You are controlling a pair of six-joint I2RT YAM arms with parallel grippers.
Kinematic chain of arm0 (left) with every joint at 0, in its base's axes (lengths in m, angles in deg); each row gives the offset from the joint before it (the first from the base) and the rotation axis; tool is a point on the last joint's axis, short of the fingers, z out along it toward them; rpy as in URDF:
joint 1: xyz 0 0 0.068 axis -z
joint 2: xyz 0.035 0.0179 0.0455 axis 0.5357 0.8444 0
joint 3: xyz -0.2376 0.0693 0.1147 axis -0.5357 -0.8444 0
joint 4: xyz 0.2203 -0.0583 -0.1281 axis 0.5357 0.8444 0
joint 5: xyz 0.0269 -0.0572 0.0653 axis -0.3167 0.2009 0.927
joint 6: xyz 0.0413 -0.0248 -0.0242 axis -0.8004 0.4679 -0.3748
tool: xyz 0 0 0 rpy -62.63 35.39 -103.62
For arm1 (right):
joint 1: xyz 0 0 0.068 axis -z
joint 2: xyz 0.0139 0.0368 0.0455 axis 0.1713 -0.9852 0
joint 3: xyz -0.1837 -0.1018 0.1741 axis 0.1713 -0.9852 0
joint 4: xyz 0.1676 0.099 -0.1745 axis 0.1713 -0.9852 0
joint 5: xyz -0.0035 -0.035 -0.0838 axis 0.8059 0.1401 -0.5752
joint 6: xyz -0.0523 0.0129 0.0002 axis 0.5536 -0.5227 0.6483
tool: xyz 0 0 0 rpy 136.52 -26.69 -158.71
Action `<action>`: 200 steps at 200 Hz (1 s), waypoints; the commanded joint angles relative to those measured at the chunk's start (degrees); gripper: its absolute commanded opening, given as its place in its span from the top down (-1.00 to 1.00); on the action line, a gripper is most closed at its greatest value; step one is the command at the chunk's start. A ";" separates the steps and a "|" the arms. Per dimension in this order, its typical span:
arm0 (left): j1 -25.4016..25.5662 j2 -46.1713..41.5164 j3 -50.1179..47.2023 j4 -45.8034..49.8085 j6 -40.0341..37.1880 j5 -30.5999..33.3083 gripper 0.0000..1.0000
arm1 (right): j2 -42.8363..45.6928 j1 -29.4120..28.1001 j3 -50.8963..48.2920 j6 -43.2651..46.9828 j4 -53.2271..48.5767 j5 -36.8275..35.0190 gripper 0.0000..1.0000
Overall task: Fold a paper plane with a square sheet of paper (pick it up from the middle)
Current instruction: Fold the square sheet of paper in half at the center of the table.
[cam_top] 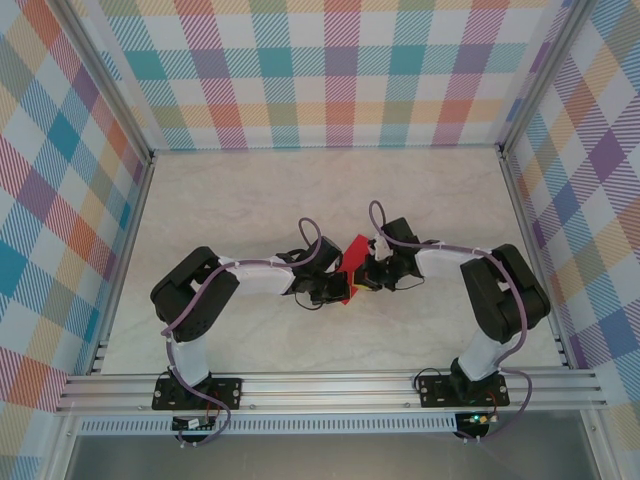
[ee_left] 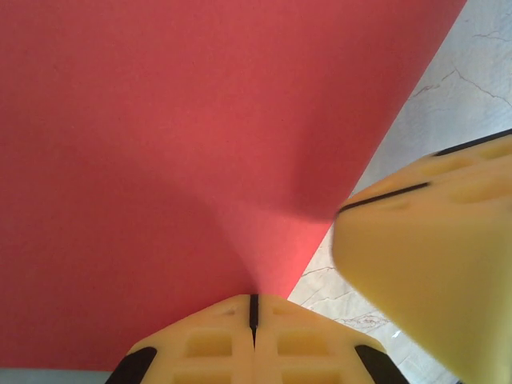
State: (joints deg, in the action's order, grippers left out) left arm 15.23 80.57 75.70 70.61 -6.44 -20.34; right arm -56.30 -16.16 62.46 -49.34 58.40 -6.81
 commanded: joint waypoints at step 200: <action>1.05 4.70 -3.07 8.71 -1.36 4.16 0.92 | -4.30 6.54 2.03 4.73 2.07 -5.81 1.00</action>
State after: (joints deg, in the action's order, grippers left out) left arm 15.49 80.81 75.72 70.61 -6.66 -19.86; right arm -58.85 -11.70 62.59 -46.43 59.47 -7.99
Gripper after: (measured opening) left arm 0.053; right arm 0.042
